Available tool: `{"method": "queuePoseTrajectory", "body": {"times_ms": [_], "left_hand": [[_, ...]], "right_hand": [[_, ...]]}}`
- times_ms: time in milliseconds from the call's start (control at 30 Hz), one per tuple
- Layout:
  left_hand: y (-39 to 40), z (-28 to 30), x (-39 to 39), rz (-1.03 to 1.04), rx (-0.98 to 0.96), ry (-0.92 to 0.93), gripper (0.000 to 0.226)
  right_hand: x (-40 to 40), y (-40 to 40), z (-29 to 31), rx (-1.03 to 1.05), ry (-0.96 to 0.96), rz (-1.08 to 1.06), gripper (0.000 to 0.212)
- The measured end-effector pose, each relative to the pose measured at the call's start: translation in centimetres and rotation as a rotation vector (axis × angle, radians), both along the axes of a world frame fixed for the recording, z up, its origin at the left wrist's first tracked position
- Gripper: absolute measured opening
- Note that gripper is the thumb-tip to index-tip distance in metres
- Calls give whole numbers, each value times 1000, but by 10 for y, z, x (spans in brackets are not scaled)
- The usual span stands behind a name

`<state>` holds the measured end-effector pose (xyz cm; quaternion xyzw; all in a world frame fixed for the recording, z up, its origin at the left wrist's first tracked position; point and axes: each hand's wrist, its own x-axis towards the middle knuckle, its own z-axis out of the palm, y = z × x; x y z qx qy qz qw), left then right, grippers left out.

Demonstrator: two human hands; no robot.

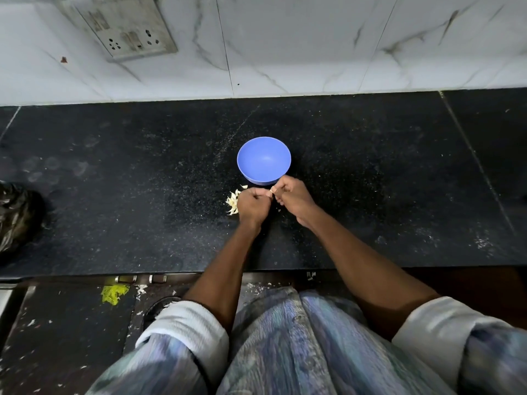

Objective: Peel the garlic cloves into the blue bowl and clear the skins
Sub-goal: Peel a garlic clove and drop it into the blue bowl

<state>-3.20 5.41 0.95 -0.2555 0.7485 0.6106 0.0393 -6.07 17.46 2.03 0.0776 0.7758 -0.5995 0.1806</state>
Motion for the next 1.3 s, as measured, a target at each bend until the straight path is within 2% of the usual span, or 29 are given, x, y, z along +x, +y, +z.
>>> {"method": "queuePoseTrajectory", "body": {"times_ms": [100,167,233,333,533,667,867,1033,1200,1300], "left_hand": [[-3,10,-9,80,526,-222,37],[-6,12,-5,85,639,-294,37],[-5,5,1,82,532,-246,35],[-5,-6,7,58,358,-137,30],[-9,-14,10,36,383,-116,30],[-11,-17,11,34,364,-71,17],[-15,-21,11,-131,-85,202,4],[-15,-22,11,-212,-278,273,9],[-14,-21,9,-218,-250,297,15],[-13,-21,7,-89,-26,219,16]], "right_hand": [[-2,12,-2,-54,179,121,9],[-3,16,-1,-42,227,177,8],[-2,17,-3,-19,237,211,8],[2,20,-6,-25,149,209,19],[1,23,-3,39,111,179,15],[3,25,1,78,118,135,15],[4,22,6,87,117,69,11],[4,21,10,105,105,34,8],[2,21,6,116,52,10,7],[2,22,5,21,-48,-51,9]]}}
